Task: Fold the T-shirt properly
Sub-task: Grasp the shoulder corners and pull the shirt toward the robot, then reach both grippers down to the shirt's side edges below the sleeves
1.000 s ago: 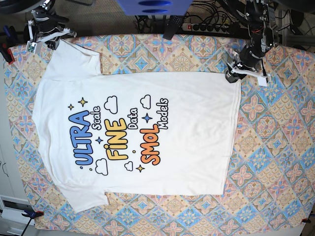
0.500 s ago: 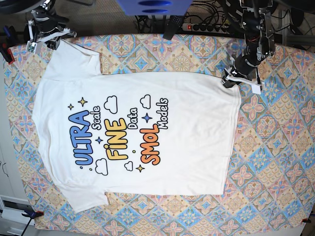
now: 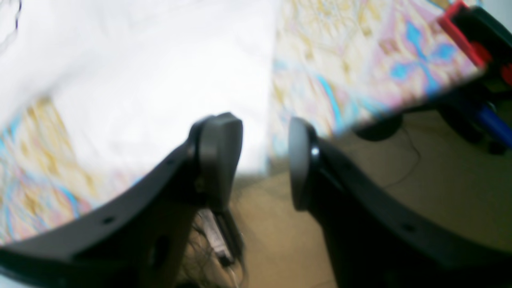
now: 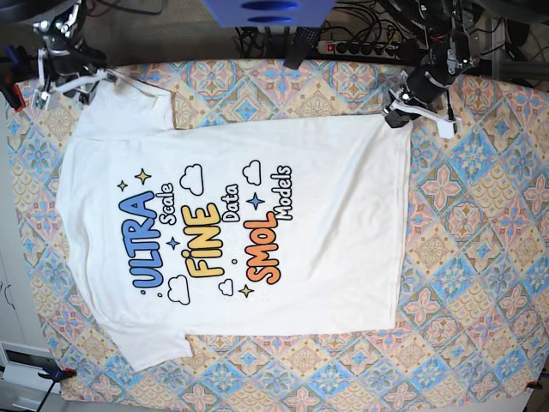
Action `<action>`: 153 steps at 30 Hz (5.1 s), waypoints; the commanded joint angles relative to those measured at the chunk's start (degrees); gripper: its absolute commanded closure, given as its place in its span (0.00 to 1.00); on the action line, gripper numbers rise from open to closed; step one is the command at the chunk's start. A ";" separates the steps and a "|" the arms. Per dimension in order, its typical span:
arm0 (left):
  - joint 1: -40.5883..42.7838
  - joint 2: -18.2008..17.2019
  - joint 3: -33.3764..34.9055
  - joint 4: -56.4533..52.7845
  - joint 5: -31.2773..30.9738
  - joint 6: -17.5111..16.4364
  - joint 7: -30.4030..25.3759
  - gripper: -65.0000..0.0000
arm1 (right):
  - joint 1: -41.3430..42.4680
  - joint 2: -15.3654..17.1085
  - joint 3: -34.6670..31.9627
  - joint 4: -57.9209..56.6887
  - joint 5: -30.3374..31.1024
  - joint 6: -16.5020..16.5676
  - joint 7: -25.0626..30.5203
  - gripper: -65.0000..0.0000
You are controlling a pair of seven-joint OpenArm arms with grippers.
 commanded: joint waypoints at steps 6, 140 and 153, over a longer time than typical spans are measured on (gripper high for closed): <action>1.12 -0.41 -5.66 0.56 -0.23 -0.60 -0.22 1.00 | -0.51 0.55 0.59 0.37 0.37 0.10 -0.76 0.65; 0.86 -1.56 -5.93 12.42 0.12 -0.60 -0.30 1.00 | 15.32 -2.18 25.21 -5.08 12.24 40.14 -19.49 0.96; -11.45 -1.56 -5.49 0.03 0.21 -0.60 -0.22 1.00 | 30.26 -2.18 18.61 -12.55 -1.12 40.14 -19.57 0.96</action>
